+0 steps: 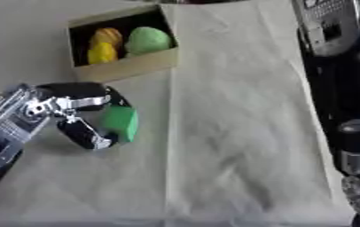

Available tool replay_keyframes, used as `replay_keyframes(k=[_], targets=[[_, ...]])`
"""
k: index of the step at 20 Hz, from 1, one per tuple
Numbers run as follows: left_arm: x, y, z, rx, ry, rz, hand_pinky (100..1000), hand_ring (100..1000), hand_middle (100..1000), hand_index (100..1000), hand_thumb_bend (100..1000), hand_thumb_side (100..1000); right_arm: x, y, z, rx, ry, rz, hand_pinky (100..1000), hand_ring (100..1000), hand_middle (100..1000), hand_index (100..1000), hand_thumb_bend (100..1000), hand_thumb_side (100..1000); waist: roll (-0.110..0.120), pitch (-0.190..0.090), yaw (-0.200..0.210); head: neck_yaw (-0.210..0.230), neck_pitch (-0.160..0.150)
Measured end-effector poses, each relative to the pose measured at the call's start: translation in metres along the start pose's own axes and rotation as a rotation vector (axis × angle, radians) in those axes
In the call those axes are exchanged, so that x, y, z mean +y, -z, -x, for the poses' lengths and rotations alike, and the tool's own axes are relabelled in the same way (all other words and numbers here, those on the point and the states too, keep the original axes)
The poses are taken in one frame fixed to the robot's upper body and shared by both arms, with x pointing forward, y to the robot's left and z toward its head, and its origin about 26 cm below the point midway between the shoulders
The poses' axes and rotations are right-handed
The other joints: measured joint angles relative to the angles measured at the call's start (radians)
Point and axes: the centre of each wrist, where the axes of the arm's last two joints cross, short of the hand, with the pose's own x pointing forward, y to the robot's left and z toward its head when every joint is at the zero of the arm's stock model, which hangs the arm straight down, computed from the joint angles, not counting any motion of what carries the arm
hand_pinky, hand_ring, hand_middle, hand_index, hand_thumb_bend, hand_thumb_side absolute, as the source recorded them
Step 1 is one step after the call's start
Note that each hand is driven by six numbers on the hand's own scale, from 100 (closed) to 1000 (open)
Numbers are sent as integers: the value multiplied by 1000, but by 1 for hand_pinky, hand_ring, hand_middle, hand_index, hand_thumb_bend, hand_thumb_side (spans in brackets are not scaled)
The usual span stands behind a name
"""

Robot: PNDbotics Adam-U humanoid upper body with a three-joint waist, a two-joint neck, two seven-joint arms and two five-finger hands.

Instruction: Pick up objects on the table and place them in the box.

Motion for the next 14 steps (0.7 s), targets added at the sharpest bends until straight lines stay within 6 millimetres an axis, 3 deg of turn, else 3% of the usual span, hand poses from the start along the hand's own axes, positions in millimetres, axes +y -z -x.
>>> replay_keyframes(k=[4, 8, 9, 10, 14], targets=[[20, -21, -12, -18, 15, -108, 795, 794, 600, 703, 100, 199, -1, -1, 0, 1, 0, 3, 701, 787, 711, 908, 100, 422, 0, 0, 2, -5, 0], [54, -45, -17, -13, 19, -258, 797, 795, 589, 693, 100, 228, -1, 0, 0, -1, 0, 4, 703, 788, 713, 908, 100, 422, 0, 0, 4, -14, 0], [63, -48, -16, -11, 11, -289, 799, 798, 594, 694, 100, 578, -2, 0, -1, -3, -1, 5, 704, 788, 713, 908, 100, 449, 0, 0, 4, -17, 0], [71, -50, -14, -9, -2, -317, 802, 800, 590, 693, 100, 243, -2, 1, -2, -7, -2, 7, 704, 788, 713, 908, 100, 422, 0, 0, 4, -18, 0], [100, -37, 2, -11, -73, -386, 806, 804, 589, 693, 100, 247, -5, 4, -5, -22, -6, 12, 704, 788, 713, 908, 100, 421, 0, 0, -4, -21, 0]])
